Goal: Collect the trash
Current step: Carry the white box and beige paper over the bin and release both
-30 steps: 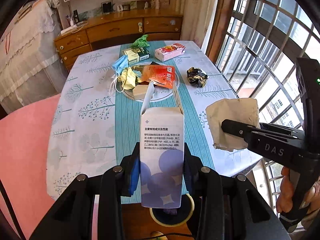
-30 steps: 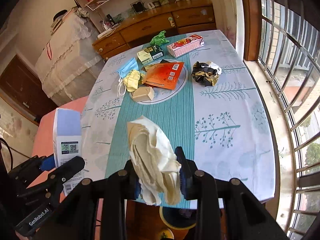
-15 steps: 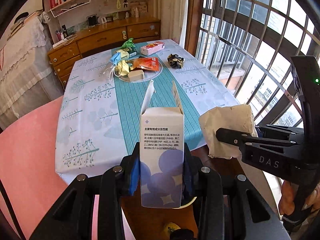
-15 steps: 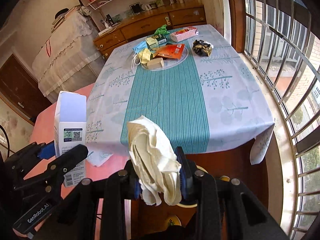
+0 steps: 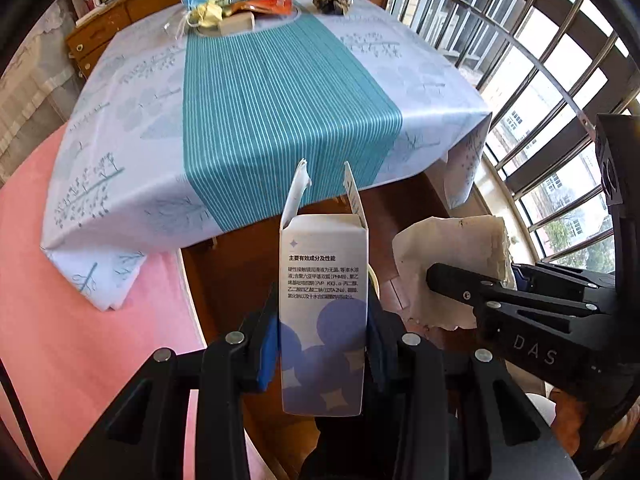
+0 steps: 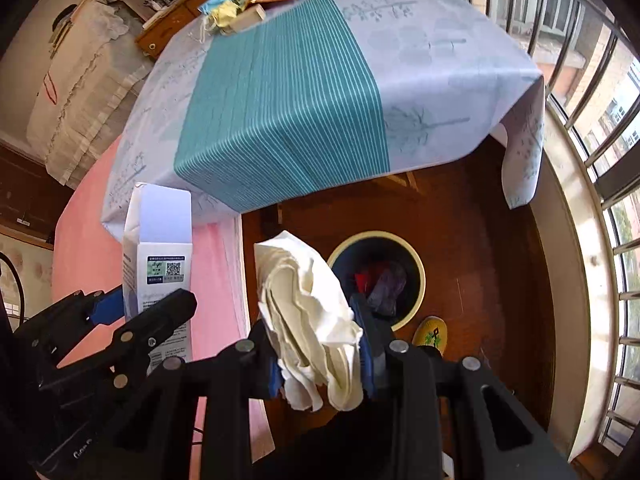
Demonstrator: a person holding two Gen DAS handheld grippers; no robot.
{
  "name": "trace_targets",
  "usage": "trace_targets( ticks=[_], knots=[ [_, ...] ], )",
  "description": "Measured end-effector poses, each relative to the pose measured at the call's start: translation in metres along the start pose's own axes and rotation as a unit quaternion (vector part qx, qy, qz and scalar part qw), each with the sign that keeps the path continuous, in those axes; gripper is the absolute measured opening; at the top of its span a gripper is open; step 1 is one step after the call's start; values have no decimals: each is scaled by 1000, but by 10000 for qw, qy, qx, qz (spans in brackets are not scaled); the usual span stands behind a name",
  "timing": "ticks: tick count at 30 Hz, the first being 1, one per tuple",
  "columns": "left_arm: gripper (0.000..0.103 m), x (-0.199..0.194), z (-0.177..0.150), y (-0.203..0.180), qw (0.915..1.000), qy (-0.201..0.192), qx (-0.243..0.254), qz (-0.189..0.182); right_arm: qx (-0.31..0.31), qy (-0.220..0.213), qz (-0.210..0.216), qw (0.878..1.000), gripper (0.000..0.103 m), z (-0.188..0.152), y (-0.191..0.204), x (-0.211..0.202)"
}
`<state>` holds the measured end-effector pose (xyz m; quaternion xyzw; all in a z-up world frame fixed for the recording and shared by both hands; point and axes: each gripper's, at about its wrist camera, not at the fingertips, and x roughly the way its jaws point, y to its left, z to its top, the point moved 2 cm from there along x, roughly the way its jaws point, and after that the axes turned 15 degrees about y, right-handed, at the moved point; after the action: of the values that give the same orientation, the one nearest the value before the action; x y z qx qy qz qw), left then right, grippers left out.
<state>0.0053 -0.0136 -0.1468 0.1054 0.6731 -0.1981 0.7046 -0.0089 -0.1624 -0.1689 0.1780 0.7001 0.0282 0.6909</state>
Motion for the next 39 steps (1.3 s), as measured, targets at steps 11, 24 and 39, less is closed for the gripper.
trace_targets(
  ticks=[11,24,39],
  knots=[
    [36,153,10,6,9960,765,-436,-164,594,796,-40,9950,29,9,-70,136],
    [54,324,26,22,9893,1188,-677,-515,973,1025,314,9895,36,42,-133,293],
    [93,349,32,62,9892,1032,-1045,16,1284,894,590,9859,64,65,-146,319]
  ],
)
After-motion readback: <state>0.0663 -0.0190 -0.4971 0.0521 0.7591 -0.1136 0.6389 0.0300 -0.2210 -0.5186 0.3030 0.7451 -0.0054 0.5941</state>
